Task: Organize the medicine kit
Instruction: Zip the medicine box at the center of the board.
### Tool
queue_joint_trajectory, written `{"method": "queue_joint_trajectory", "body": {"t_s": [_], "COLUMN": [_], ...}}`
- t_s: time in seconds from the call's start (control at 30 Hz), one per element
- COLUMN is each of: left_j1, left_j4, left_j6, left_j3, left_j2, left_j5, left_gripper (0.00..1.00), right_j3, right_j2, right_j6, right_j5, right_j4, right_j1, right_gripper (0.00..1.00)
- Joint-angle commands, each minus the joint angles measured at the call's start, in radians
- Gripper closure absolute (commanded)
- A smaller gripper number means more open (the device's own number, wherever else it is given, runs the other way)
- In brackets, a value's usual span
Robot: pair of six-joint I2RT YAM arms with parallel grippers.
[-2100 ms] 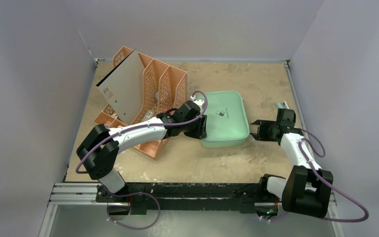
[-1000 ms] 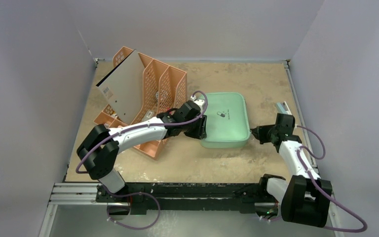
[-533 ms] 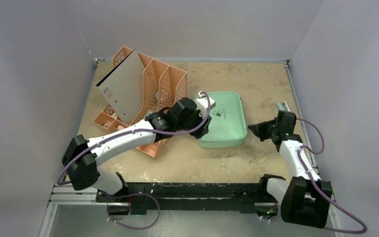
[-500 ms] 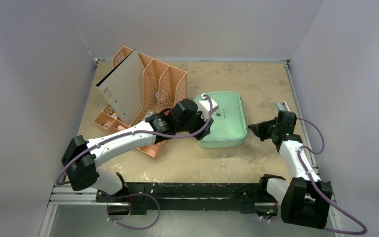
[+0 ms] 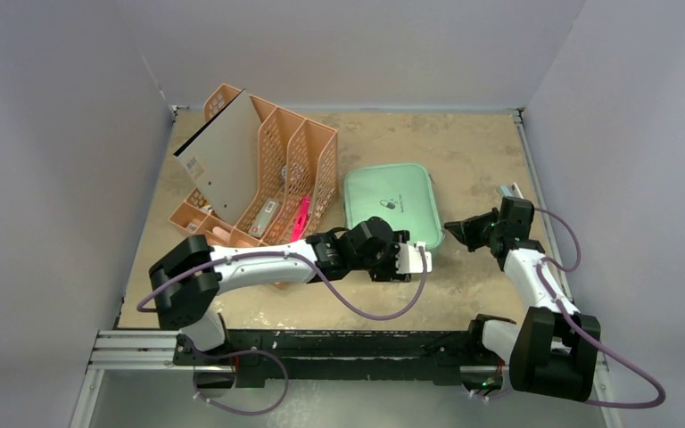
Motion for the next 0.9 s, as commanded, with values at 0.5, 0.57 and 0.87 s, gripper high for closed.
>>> {"method": "queue_joint_trajectory", "body": {"t_s": [0.5, 0.57, 0.87], "left_j1": [0.006, 0.007, 0.034], "left_j4": [0.269, 0.273, 0.275], "left_j6": [0.087, 0.052, -0.051], "left_j3": [0.081, 0.108, 0.178], "left_j2": [0.243, 0.264, 0.328], "left_j5": [-0.212, -0.224, -0.228], "left_gripper": [0.66, 0.69, 0.72], "right_j3": [0.042, 0.033, -0.029], "right_j2": [-0.028, -0.040, -0.094], "right_j6": [-0.059, -0.062, -0.093], "right_j5": [-0.012, -0.008, -0.024], "right_j4": [-0.124, -0.140, -0.179], "right_j1": [0.000, 0.000, 0.000], "right_gripper": [1.00, 1.00, 1.00]}}
